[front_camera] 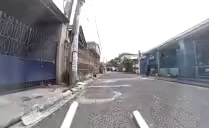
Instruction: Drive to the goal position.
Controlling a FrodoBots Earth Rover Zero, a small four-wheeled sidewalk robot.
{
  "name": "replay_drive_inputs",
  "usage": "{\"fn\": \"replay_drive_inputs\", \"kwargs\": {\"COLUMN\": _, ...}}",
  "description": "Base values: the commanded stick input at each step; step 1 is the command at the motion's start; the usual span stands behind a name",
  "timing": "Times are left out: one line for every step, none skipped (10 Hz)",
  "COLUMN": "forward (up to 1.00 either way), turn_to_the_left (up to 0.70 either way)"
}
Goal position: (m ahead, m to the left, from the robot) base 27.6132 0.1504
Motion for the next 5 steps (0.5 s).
{"fn": "replay_drive_inputs", "kwargs": {"forward": 0.85, "turn_to_the_left": 0.06}}
{"fn": "replay_drive_inputs", "kwargs": {"forward": 0.85, "turn_to_the_left": -0.22}}
{"fn": "replay_drive_inputs", "kwargs": {"forward": 0.85, "turn_to_the_left": -0.34}}
{"fn": "replay_drive_inputs", "kwargs": {"forward": 0.85, "turn_to_the_left": -0.34}}
{"fn": "replay_drive_inputs", "kwargs": {"forward": 0.85, "turn_to_the_left": -0.34}}
